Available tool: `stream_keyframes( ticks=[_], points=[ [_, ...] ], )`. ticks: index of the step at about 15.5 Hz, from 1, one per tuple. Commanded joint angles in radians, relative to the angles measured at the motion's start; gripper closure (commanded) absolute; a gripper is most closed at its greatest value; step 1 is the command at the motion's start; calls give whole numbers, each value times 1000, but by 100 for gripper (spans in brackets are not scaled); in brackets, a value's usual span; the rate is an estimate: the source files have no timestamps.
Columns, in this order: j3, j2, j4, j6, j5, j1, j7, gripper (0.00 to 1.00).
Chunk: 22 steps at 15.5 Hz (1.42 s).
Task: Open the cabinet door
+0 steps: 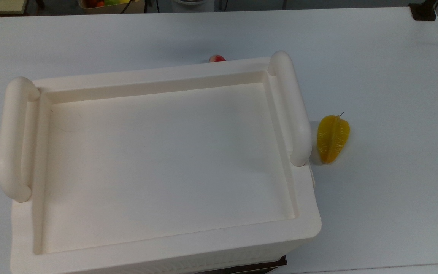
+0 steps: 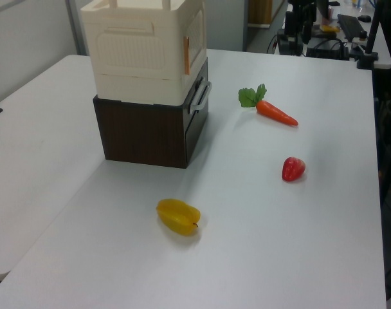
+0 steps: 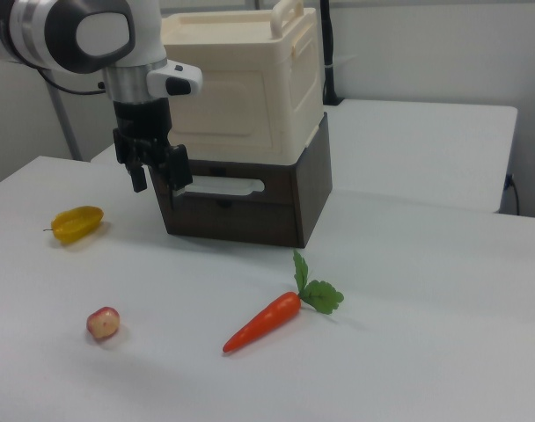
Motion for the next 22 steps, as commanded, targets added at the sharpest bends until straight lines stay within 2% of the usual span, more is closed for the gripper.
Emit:
stream_keyframes(
  ticks=[1,5,11,22],
  points=[
    [-3,-21,-8,-2,-25,7,12,0],
    [-6,-21,-8,-2,-23,7,7,0],
    [-4,-21,-8,-3,4,-25,-88,0],
    [1,13,32,0,41,-21,-88,0]
  ],
)
